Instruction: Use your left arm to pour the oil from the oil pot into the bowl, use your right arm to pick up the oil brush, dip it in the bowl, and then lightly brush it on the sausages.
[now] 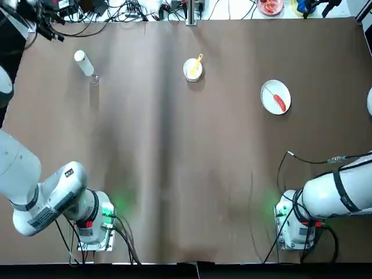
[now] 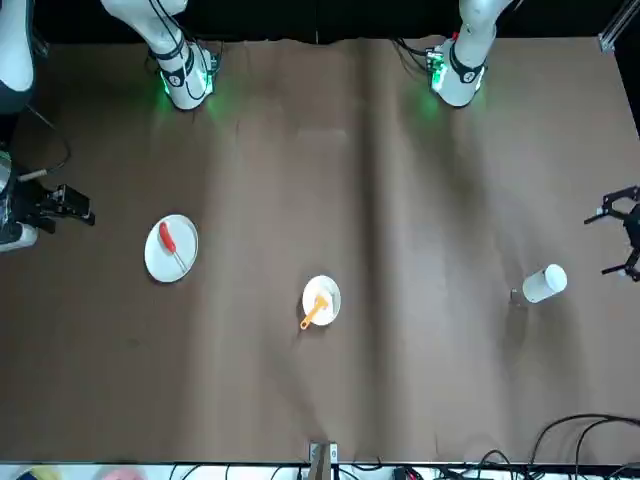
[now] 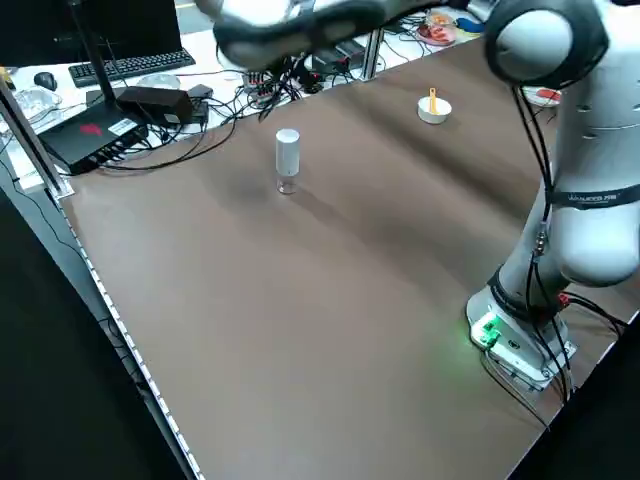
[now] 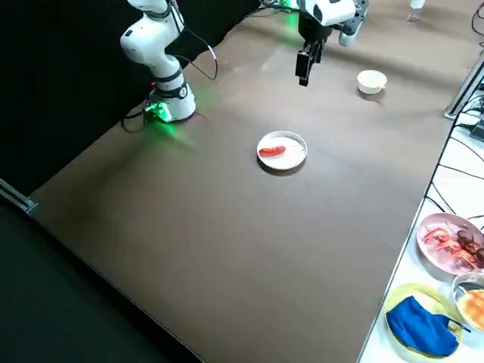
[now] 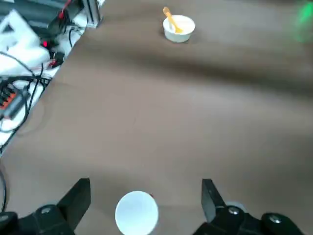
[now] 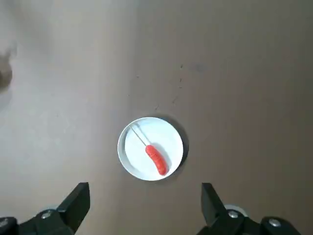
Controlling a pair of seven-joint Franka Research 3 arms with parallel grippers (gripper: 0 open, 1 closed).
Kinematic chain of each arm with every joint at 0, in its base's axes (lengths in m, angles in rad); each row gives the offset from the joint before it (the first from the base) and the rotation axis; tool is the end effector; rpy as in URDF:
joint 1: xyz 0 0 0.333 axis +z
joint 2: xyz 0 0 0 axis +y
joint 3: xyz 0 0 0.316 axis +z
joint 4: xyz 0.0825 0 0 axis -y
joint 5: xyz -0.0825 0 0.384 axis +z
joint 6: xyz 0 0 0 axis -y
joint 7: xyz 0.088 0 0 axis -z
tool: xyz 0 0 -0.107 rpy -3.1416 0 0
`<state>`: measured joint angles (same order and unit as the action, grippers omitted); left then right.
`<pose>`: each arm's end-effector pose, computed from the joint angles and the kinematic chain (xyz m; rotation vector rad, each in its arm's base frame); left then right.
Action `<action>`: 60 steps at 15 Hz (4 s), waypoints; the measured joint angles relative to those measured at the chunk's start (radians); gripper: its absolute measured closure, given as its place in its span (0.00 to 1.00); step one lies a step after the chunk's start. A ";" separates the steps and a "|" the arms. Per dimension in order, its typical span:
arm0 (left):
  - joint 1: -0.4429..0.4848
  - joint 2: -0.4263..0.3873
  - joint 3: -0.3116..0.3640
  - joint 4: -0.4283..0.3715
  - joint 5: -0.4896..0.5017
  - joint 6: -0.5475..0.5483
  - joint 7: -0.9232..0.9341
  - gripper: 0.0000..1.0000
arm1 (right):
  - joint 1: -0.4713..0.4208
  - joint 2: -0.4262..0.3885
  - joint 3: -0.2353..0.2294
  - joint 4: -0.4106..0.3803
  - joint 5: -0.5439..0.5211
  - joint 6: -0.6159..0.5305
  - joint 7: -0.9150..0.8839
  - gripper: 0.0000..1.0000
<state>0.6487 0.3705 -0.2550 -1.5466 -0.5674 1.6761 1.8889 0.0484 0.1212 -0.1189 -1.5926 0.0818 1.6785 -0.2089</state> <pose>0.6078 0.2185 0.4457 2.0128 -1.6268 0.6668 0.5953 -0.0304 0.5543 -3.0641 -0.1976 0.0380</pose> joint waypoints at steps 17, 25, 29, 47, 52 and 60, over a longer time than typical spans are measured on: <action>0.146 0.368 0.001 0.026 -0.251 0.006 0.480 0.00 | 0.141 0.131 0.009 0.002 0.101 0.090 -0.002 0.00; 0.135 0.508 0.000 0.017 -0.321 0.033 0.660 0.00 | 0.215 0.172 0.009 0.005 0.141 0.223 0.001 0.00; 0.103 0.571 -0.001 0.016 -0.335 0.130 0.672 0.00 | 0.215 0.205 0.008 0.005 0.180 0.240 0.000 0.00; 0.060 0.638 -0.039 0.034 -0.371 0.175 0.485 0.35 | 0.247 0.208 0.007 0.007 0.203 0.276 0.003 0.00; -0.026 0.563 -0.137 0.029 -0.350 0.164 0.324 0.35 | 0.247 0.208 0.007 0.008 0.218 0.276 0.003 0.00; -0.287 0.360 -0.178 -0.127 -0.339 0.605 0.057 0.35 | 0.257 0.208 0.013 0.008 0.230 0.276 0.003 0.00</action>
<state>0.3617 0.7304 -0.4332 -1.6732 -0.9066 2.2810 1.9456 0.3057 0.3297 -0.1055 -1.5842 0.3117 1.9545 -0.2061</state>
